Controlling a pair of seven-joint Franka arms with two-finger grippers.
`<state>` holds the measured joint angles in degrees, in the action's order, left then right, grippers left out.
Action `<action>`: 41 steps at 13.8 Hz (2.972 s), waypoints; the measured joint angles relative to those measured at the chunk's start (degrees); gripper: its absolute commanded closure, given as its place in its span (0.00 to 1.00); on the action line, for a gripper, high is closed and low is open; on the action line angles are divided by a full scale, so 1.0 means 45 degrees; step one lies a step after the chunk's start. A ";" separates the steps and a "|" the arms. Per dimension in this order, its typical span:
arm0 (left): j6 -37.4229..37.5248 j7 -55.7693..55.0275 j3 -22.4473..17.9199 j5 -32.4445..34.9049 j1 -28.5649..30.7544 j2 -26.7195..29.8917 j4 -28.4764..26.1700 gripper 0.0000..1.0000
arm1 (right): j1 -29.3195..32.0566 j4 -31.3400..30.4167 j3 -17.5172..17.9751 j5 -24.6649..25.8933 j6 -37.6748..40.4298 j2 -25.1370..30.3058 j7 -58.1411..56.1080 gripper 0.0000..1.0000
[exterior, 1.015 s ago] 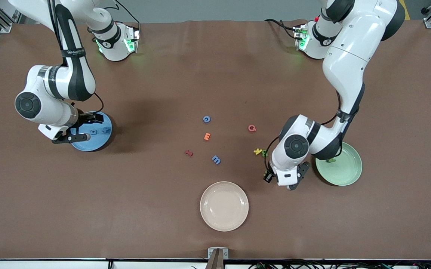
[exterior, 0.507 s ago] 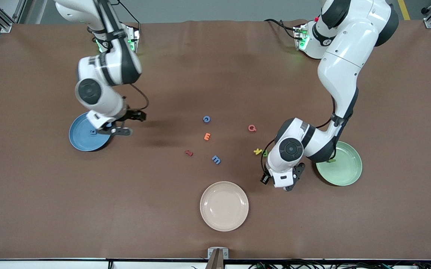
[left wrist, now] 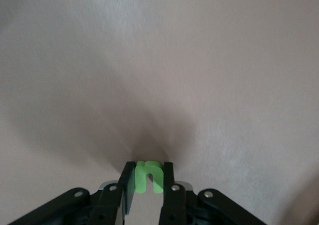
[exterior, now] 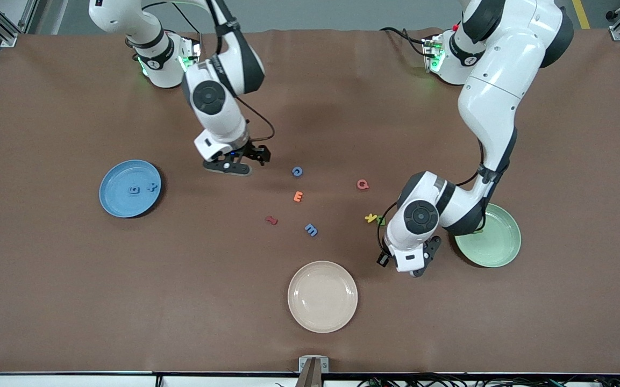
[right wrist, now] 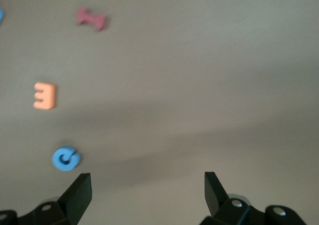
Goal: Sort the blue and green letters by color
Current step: 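Grasp the green n with the left gripper while the right gripper reaches blue C, then place the n on the green plate while the right gripper grasps blue C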
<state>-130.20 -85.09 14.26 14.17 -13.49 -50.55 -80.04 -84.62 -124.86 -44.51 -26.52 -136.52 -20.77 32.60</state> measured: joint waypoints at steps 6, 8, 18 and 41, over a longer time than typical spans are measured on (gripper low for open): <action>0.1470 0.3308 -0.0010 0.0007 0.1409 0.2110 -0.1327 1.00 | -0.0318 0.2739 0.1557 -0.0515 -0.0902 -0.3404 0.2743 0.09; 0.1468 0.4739 -0.0007 0.0007 0.2144 0.2824 -0.2348 1.00 | -0.0318 0.3383 0.1681 -0.0565 -0.0896 -0.4034 0.3084 0.10; 0.0252 0.8529 0.0016 0.0008 0.4313 0.3887 -0.5093 1.00 | -0.0280 0.3593 0.1720 -0.0574 -0.0889 -0.4633 0.3153 0.26; -0.1091 0.9354 0.0029 0.0008 0.4824 0.4138 -0.6318 0.83 | 0.0746 0.3593 -0.2594 -0.0567 0.3965 -0.4771 -0.5640 1.00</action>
<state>-135.11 -43.00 14.39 14.20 8.22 -31.93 -108.47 -81.26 -108.69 -56.18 -29.07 -118.67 -42.23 7.22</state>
